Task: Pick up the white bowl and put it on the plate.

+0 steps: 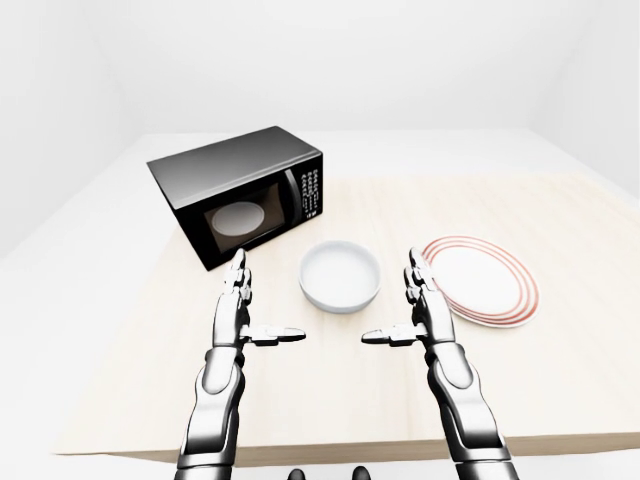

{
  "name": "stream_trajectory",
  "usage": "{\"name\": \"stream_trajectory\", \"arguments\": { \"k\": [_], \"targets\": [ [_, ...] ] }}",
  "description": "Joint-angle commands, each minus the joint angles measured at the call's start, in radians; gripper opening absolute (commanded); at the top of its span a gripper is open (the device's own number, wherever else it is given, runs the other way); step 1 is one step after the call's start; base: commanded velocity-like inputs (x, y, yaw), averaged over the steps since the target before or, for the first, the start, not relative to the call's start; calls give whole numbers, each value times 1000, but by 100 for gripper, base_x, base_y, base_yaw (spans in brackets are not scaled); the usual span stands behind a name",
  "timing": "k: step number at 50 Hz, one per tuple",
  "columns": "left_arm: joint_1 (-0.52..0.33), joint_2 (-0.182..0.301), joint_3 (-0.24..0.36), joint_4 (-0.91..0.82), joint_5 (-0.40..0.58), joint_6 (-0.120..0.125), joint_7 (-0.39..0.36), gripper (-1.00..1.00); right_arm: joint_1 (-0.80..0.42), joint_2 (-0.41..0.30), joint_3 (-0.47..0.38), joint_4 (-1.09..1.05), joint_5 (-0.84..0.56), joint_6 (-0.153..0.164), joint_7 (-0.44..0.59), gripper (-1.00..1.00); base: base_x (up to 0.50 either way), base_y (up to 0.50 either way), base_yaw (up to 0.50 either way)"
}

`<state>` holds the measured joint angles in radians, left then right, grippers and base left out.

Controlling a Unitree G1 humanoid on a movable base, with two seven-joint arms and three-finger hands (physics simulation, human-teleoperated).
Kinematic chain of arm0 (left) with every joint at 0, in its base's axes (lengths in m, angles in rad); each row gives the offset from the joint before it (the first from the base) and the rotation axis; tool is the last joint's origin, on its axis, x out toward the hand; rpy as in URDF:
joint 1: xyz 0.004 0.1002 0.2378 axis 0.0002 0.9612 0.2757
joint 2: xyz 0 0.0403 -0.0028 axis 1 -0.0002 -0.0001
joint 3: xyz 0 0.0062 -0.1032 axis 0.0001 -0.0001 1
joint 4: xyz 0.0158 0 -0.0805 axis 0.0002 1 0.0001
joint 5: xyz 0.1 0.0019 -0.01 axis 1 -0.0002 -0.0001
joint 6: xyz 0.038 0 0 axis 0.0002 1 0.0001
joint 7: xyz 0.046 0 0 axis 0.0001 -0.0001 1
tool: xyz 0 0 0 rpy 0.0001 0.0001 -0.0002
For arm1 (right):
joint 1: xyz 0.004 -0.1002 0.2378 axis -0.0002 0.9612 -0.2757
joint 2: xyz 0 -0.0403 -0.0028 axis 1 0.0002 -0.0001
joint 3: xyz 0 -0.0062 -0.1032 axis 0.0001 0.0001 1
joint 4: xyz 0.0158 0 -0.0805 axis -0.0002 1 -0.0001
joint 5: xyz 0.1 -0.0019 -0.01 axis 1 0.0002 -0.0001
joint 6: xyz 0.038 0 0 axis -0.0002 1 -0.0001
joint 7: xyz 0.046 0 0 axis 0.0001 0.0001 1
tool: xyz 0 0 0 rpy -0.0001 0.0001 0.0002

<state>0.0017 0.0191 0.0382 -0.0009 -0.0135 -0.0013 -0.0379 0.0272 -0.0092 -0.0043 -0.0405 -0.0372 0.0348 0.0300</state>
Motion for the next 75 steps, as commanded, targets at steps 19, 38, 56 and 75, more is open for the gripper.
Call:
{"name": "stream_trajectory", "arguments": {
  "k": [19,38,56,75],
  "targets": [
    [0,0,0,0,0,0,0,100,5,1,10,-15,-20,7,-3,100,14,0,0],
    [0,-2,-3,-4,1,6,2,100,-49,-48,-44,-94,-218,52,-25,100,0,0,0],
    [-3,-1,-2,7,1,0,3,100,-103,-81,-16,-71,-524,52,48,100,0,0,0],
    [-1,-2,-4,-2,2,9,4,100,-118,-114,-31,-91,-730,52,181,100,0,0,0]
  ]
}}
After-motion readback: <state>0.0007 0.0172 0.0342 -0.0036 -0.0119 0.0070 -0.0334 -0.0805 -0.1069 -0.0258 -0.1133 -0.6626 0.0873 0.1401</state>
